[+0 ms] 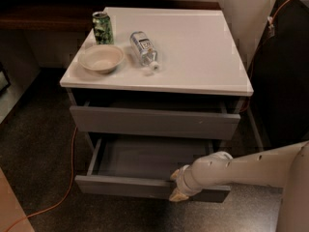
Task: Open middle drawer
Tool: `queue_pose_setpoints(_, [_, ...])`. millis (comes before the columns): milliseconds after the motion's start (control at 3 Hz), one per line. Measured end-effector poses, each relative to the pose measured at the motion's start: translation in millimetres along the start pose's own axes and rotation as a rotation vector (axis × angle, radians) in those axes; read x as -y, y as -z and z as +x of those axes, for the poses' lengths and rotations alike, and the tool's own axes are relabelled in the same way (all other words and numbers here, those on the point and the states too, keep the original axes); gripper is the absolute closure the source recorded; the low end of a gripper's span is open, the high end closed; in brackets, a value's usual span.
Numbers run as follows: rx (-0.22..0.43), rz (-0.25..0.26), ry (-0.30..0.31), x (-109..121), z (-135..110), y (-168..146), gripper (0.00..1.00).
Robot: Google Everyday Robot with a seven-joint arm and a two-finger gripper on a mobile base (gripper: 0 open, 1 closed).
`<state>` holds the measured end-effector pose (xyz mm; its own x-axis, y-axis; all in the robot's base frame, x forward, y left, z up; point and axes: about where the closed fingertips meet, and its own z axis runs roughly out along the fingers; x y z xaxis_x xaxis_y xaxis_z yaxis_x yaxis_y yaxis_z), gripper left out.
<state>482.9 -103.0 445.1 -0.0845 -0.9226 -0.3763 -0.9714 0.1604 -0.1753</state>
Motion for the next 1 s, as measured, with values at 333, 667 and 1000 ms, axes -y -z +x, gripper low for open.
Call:
queue_pose_setpoints(333, [0.025, -0.04, -0.025, 8.3, -39.0, 20.3, 0.0])
queue_pose_setpoints(667, [0.034, -0.067, -0.027, 20.7, -56.3, 31.6, 0.0])
queue_pose_setpoints(1000, [0.053, -0.079, -0.041, 38.3, -55.6, 30.0, 0.18])
